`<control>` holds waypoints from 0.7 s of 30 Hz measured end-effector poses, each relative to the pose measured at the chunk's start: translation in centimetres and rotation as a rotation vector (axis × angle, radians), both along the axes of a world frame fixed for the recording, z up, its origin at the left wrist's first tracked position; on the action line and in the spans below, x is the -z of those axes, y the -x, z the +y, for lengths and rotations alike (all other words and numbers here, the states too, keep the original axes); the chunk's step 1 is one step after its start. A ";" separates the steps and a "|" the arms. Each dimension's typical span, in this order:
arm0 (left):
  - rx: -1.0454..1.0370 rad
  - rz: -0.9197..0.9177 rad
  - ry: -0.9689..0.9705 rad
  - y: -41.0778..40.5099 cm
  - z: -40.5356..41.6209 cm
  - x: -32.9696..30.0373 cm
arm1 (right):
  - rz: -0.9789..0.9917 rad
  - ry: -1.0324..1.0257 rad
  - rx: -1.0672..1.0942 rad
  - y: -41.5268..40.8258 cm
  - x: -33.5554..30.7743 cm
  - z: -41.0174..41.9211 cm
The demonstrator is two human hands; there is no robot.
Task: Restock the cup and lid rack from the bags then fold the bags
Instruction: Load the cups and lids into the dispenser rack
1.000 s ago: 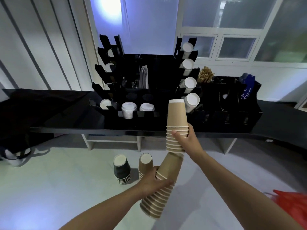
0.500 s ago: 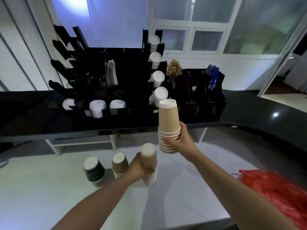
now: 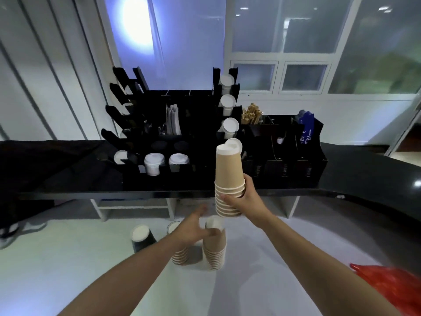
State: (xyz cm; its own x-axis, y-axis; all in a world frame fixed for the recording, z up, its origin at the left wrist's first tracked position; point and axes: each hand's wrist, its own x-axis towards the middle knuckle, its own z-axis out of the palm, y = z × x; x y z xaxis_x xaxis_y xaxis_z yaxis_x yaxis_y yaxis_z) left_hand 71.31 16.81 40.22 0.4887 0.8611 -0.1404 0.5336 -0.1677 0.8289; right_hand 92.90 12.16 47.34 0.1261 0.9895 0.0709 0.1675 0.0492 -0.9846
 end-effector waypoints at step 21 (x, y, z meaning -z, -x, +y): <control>-0.194 -0.255 -0.484 14.0 13.9 -19.5 | -0.050 -0.296 -0.089 17.8 -19.6 18.0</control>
State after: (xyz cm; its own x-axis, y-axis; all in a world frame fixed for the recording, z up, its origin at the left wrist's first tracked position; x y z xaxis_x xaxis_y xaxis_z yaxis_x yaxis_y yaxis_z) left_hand 57.28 30.68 59.76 0.2819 0.8750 0.3936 0.3857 -0.4790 0.7885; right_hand 75.14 30.18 66.95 0.0290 0.9321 0.3611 0.1974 0.3488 -0.9162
